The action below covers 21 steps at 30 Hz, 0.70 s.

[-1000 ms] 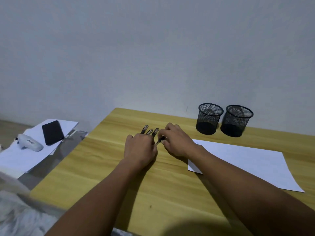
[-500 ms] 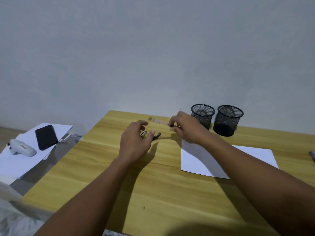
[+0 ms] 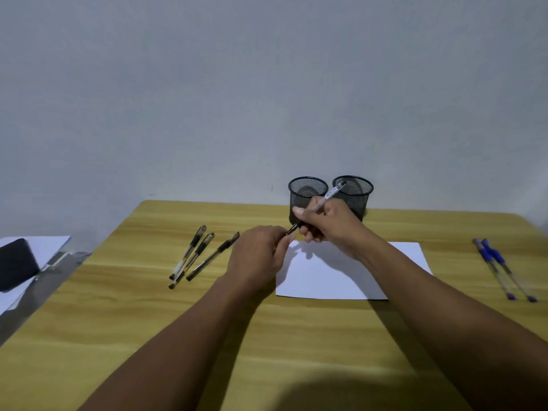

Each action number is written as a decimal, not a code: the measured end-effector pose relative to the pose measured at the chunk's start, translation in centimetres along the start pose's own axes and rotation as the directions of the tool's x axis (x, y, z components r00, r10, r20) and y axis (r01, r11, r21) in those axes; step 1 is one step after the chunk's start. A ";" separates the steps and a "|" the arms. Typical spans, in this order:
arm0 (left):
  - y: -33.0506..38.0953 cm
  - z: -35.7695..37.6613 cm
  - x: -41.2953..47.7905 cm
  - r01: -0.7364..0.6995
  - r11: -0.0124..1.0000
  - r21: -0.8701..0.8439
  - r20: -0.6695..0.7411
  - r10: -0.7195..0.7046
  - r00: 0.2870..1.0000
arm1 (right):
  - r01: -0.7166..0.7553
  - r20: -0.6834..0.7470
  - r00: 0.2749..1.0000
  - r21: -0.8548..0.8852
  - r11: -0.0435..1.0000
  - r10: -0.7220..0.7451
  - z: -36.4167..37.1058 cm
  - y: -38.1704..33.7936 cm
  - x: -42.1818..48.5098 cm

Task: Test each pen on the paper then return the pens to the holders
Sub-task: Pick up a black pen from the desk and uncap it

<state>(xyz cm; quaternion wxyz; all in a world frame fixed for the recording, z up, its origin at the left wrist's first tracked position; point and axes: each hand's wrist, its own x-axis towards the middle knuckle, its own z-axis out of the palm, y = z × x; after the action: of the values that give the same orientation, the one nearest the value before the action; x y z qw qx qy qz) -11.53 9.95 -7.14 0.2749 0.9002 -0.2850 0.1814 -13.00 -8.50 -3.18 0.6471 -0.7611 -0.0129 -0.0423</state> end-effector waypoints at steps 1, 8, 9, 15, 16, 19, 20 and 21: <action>0.0 0.2 0.0 -0.005 1.000 -0.004 -0.005 0.005 1.000 | 0.007 0.014 1.000 -0.006 1.000 -0.006 -0.2 -0.1 -0.1; -0.7 0.5 -0.2 0.008 0.990 -0.139 -0.036 -0.013 0.999 | 0.001 0.034 0.999 -0.034 0.999 0.000 -1.4 -1.6 0.2; -1.6 0.4 -0.5 0.039 0.989 -0.142 -0.035 -0.045 0.998 | 0.009 -0.014 1.000 -0.006 1.000 -0.009 -2.5 -2.3 0.2; -3.4 0.7 -0.5 -0.051 0.994 -0.094 0.072 0.058 0.996 | -0.024 -0.110 0.994 -0.027 0.999 0.021 -3.6 -2.5 0.5; -3.2 1.1 -0.4 -0.103 0.992 -0.074 0.120 0.112 0.986 | -0.044 -0.120 0.992 -0.029 0.999 0.040 -2.5 -1.6 0.6; -3.8 2.5 -0.9 -0.119 0.991 -0.056 0.193 0.128 0.973 | -0.063 -0.201 0.979 -0.076 0.995 0.047 -0.1 1.7 0.4; -4.2 2.8 -1.2 -0.108 0.992 -0.057 0.177 0.117 0.977 | -0.057 -0.231 0.972 -0.082 0.995 0.037 0.4 2.9 0.3; -4.5 3.0 -1.4 -0.107 0.993 -0.056 0.165 0.115 0.980 | -0.055 -0.258 0.965 -0.060 0.997 0.038 0.8 4.0 0.1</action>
<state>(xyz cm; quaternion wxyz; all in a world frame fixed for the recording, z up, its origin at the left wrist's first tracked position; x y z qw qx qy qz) -9.31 11.81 -11.93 0.2604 0.8883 -0.3610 0.1134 -12.57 -8.40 -7.27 0.6183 -0.7705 0.0905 -0.1257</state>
